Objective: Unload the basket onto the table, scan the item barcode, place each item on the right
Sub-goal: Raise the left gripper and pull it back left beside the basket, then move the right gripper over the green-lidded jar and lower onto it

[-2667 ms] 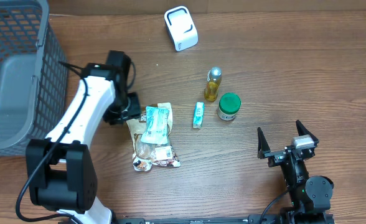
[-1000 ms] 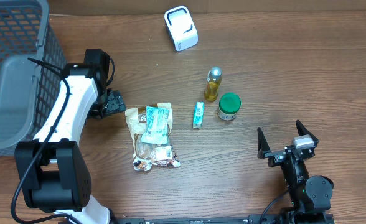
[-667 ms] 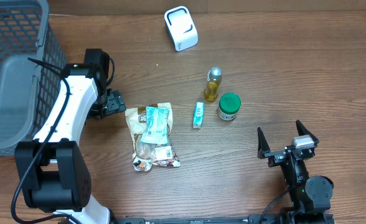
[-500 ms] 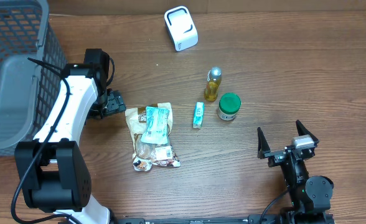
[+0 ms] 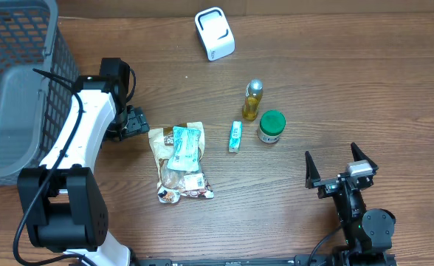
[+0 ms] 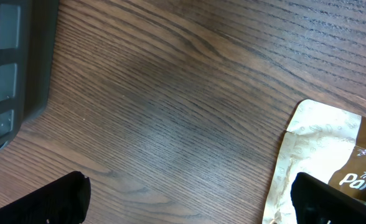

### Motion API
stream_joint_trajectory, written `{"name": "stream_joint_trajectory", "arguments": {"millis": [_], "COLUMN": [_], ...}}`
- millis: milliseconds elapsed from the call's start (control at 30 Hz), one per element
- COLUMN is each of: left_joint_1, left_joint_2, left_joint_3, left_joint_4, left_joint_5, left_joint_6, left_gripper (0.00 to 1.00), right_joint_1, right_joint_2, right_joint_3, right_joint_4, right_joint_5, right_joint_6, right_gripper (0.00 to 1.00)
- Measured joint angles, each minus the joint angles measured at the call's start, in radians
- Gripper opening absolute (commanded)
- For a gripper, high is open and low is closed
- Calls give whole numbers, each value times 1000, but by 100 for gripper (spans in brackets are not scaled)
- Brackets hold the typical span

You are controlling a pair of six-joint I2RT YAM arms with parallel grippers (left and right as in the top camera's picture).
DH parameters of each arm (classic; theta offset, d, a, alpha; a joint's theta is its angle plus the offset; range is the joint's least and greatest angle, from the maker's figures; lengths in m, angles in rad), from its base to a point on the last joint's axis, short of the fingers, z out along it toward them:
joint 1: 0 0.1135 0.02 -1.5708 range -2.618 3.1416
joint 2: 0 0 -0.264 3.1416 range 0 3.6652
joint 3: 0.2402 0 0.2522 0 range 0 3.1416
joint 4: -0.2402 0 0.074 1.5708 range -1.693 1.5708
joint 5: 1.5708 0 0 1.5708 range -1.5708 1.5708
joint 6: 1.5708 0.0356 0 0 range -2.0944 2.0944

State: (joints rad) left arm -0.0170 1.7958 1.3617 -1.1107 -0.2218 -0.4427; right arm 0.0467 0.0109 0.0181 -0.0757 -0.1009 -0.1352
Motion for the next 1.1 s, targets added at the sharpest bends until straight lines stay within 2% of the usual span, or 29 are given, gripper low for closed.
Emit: {"name": "stream_joint_trajectory", "arguments": {"millis": [667, 900, 1100], "left_joint_1": [0, 0, 0], "left_joint_2": [0, 0, 0], "left_joint_3": [0, 0, 0], "left_joint_4": [0, 0, 0], "left_joint_5": [0, 0, 0], "left_joint_6": [0, 0, 0], "left_gripper": [99, 100, 99], "right_joint_1": [0, 0, 0], "right_joint_2": [0, 0, 0], "right_joint_3": [0, 0, 37], "right_joint_4": [1, 0, -70], "right_joint_5": [-17, -25, -16], "right_joint_6": [5, 130, 215], "right_gripper": [100, 100, 100]}}
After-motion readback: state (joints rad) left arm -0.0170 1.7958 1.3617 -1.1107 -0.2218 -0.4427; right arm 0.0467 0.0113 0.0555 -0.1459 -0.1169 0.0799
